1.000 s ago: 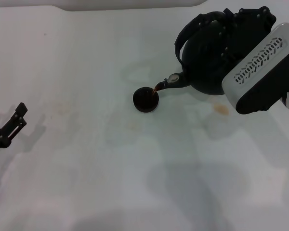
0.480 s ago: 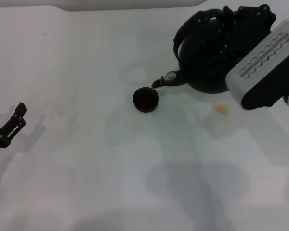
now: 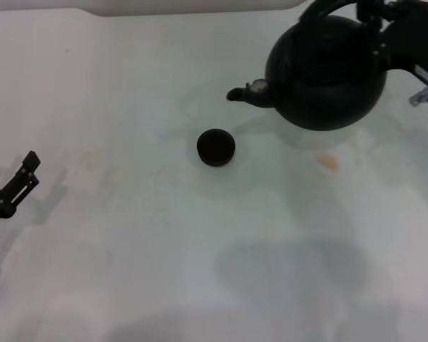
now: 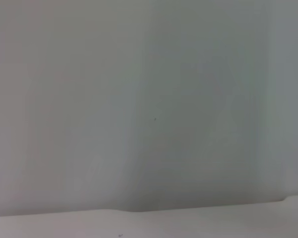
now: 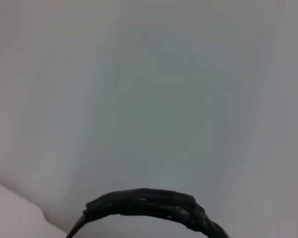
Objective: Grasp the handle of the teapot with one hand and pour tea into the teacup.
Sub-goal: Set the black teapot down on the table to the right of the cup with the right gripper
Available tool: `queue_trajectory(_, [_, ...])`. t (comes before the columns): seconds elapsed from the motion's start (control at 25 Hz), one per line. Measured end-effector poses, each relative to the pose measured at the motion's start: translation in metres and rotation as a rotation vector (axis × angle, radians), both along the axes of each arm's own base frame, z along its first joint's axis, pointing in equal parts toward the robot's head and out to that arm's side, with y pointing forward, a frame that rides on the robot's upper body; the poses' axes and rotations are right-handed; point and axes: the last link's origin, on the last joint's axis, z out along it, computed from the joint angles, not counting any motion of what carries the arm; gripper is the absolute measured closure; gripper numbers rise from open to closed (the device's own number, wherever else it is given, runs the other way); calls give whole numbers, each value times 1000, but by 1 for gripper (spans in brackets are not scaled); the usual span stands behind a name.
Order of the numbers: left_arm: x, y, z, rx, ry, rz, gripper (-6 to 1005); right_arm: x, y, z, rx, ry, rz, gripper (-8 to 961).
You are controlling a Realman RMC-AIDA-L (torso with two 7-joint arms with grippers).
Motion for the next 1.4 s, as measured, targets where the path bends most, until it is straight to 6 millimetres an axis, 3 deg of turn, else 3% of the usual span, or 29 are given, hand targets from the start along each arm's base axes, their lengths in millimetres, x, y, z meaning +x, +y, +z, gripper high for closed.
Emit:
queue_trajectory(0.24, [2,3,0,-1,1,-11,151,32,1,13,-19,99,-38,846])
queue_trajectory(0.56, [6,9,-1,-6,1,-28,151,58,-1,5,-87,96,-15,846])
queue_trajectory(1.4, [7,13,-3,-18,7,-31,152,87,1,-7,-132,28,29,836])
